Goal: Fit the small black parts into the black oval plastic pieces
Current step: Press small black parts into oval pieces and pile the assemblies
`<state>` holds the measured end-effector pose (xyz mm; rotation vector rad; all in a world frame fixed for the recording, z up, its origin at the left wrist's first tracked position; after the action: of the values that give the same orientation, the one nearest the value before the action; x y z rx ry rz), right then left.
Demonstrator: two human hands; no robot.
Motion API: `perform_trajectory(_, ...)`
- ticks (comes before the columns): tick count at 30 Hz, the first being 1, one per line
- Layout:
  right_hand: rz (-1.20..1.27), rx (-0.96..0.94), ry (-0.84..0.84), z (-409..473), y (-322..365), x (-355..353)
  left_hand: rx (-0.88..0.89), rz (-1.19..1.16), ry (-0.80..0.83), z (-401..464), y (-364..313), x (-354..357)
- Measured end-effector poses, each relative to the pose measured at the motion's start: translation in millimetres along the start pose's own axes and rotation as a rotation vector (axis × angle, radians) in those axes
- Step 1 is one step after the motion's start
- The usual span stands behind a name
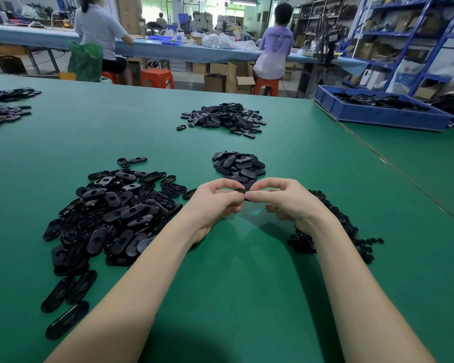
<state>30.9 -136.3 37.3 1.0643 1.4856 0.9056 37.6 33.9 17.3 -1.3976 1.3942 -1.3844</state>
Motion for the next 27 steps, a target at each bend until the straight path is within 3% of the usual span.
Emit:
perform_trajectory(19,-0.056,-0.107,-0.077,7,-3,5,0.048,0.079,-0.060,0,2,-1)
perform_trajectory(27,-0.050,-0.159,-0.153,9,-7,16,0.084,0.180,-0.165,2,7,-1)
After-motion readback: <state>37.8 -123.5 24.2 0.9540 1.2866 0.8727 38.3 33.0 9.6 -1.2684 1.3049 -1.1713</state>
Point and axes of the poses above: each hand's wrist, its own z-axis towards the middle knuckle, its own x-axis out of the palm, y = z × x, the point moved 4 cm from there along z, towards the middle knuckle, and after that the axes turned 2 degrees about -y, right-handed, at the moved point
